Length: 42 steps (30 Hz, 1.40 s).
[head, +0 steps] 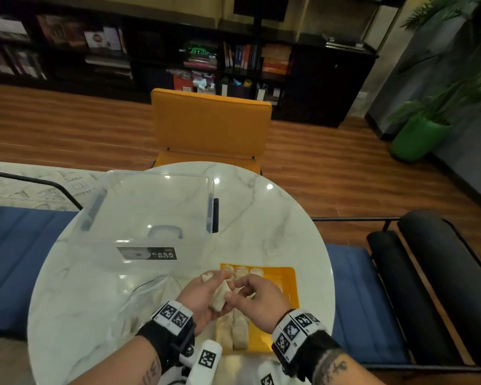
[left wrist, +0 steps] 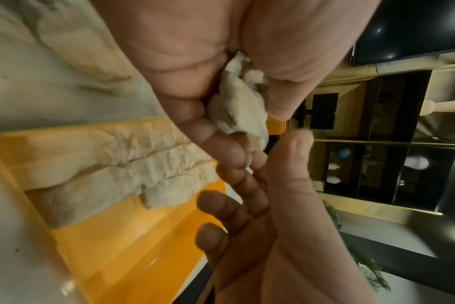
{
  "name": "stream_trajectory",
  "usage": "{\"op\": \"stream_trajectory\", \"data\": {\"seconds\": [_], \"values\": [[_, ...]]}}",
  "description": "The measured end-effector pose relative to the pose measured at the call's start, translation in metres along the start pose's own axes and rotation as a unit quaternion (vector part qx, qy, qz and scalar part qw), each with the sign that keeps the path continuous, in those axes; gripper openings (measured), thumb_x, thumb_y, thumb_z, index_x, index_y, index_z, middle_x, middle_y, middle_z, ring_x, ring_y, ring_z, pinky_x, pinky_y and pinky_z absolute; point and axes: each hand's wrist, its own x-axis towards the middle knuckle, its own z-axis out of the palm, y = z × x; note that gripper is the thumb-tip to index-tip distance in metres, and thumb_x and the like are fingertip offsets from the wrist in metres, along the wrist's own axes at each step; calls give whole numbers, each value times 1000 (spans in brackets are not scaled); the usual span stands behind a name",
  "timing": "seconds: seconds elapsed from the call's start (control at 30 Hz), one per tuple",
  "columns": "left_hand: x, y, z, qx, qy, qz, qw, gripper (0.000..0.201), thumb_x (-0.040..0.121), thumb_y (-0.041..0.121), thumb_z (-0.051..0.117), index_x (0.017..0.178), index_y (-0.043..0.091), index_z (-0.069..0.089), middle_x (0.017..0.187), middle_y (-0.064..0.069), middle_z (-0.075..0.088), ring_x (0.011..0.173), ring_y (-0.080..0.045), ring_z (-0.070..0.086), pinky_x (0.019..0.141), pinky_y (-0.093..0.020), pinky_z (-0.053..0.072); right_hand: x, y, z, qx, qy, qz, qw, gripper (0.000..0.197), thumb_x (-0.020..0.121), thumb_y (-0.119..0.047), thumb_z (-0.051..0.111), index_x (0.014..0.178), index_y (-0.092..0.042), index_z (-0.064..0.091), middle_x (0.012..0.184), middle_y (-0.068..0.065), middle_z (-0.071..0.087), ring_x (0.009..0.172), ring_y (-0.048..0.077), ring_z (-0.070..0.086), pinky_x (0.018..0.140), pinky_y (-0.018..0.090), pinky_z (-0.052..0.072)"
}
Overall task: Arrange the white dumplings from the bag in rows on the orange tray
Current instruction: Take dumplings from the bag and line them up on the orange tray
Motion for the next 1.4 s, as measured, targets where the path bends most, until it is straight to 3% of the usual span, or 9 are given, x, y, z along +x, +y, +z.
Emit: {"op": "stream_trajectory", "data": {"seconds": [0.2, 0.33, 0.53, 0.7, 0.8, 0.87, 1.0, 1.13, 1.4], "values": [[-12, -2, 12, 4, -57, 23, 998, 34, 101, 38, 43, 98, 9, 60, 97, -17, 68, 91, -32, 63, 87, -48, 54, -12, -7, 6, 48, 62, 39, 996, 46, 80, -46, 75, 118, -34, 51, 97, -10, 66, 83, 1, 65, 61, 10, 42], [-18, 0, 13, -9, -53, 23, 998, 37, 101, 37, 43, 96, 5, 60, 92, -17, 69, 84, -32, 66, 73, -38, 55, -23, -10, 8, 68, 96, -18, 993, 53, 80, -35, 77, 122, -36, 46, 111, -13, 55, 83, 2, 61, 67, 11, 48], [-24, 3, 10, -65, -91, -3, 994, 37, 101, 37, 44, 123, 8, 53, 104, -20, 69, 73, -29, 68, 57, -32, 57, -29, -11, 11, -56, 98, -65, 991, 45, 78, -43, 75, 118, -34, 57, 116, -13, 47, 107, 6, 49, 95, 20, 41], [-29, 4, 7, -39, -91, 8, 995, 31, 102, 33, 42, 122, 13, 55, 107, -17, 69, 82, -28, 67, 65, -39, 59, -30, -16, 8, -48, 104, -50, 992, 22, 82, -40, 74, 96, -35, 58, 109, -12, 48, 102, 7, 51, 86, 17, 38], [-31, 3, 6, -22, -104, 12, 994, 29, 101, 35, 45, 115, 11, 56, 102, -15, 68, 89, -26, 65, 78, -43, 57, -29, -16, 5, -15, 123, -48, 991, 15, 85, -37, 71, 83, -38, 56, 101, -15, 54, 87, 3, 56, 69, 10, 38], [-32, 2, 6, -14, -115, 12, 993, 30, 97, 38, 52, 113, 13, 57, 96, -13, 67, 81, -25, 63, 74, -39, 57, -30, -16, 3, 0, 130, -46, 990, 11, 87, -35, 69, 83, -36, 59, 95, -13, 62, 75, -1, 57, 61, 8, 37], [-35, 0, 6, 30, -121, 30, 992, 41, 78, 39, 71, 109, 14, 60, 84, -8, 64, 68, -20, 61, 65, -34, 57, -30, -15, 0, 30, 149, -46, 987, 11, 89, -34, 68, 79, -31, 63, 81, -11, 65, 64, -4, 54, 60, 10, 38], [-32, -2, 3, 80, -121, 63, 987, 35, 83, 27, 74, 117, 27, 65, 90, -7, 66, 71, -20, 59, 61, -31, 54, -27, -15, -6, 53, 156, -32, 986, 9, 89, -34, 67, 85, -27, 64, 80, -9, 66, 61, 0, 54, 59, 14, 40], [-23, -2, 4, 215, -61, 136, 965, 24, 86, 24, 72, 102, 7, 64, 69, -7, 66, 56, -15, 53, 49, -23, 44, -28, -20, -16, 48, 118, -70, 989, 8, 86, -36, 71, 93, -33, 69, 80, -8, 69, 73, 5, 63, 69, 23, 54]]}}
